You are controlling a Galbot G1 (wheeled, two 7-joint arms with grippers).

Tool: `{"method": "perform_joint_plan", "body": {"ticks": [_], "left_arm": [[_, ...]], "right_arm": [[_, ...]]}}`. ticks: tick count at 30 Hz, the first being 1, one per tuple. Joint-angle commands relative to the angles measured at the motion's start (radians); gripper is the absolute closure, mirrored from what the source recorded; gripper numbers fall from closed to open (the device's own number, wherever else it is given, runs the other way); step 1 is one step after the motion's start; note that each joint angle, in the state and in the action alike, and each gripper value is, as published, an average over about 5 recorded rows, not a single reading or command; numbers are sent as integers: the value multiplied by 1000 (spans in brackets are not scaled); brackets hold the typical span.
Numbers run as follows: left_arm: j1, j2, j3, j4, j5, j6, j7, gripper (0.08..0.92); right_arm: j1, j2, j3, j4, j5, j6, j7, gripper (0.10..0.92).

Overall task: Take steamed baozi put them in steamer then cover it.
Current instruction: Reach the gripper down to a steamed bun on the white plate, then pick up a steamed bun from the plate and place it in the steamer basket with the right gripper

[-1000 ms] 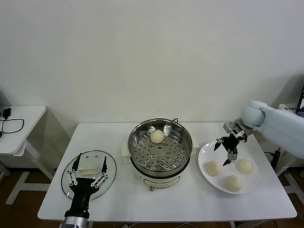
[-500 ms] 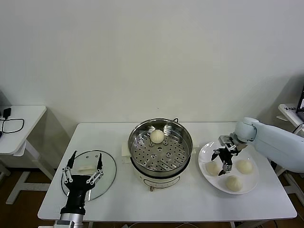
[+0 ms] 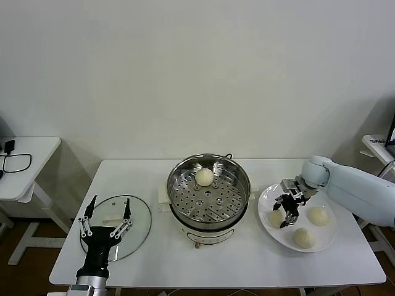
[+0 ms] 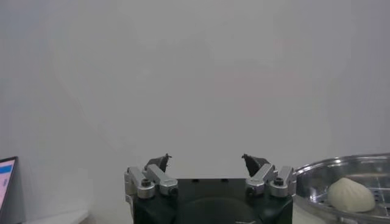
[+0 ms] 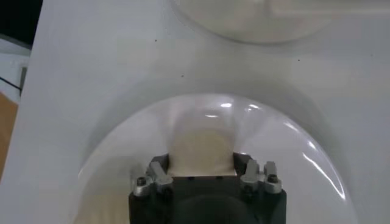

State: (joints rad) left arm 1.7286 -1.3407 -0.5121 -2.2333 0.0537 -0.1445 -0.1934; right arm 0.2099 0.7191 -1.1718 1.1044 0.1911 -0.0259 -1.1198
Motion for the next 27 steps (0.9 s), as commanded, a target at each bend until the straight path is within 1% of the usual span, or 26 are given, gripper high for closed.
{"method": "perform_joint_plan", "body": {"ticks": [1, 6, 11, 15, 21, 24, 27], "left_arm": [[-4, 5, 5, -4, -4, 2, 0, 177], [-5, 10, 16, -8, -2, 3, 1, 177], [-3, 16, 27, -5, 11, 1, 2, 177], [-3, 20, 36, -1, 21, -1, 2, 177], [-6, 20, 47, 3, 24, -6, 2, 177], [-8, 20, 50, 4, 24, -7, 1, 177], [-10, 18, 50, 3, 24, -6, 1, 177]], "right_arm": [[200, -23, -47, 53, 8, 3, -98, 380], [500, 47, -189, 72, 92, 2, -231, 375], [676, 193, -262, 82, 217, -30, -273, 379], [729, 302, -286, 121, 340, -86, -232, 380], [680, 468, -312, 179, 505, -198, -84, 381], [627, 545, -318, 179, 540, -238, -27, 380], [577, 609, -328, 162, 540, -262, 10, 381]]}}
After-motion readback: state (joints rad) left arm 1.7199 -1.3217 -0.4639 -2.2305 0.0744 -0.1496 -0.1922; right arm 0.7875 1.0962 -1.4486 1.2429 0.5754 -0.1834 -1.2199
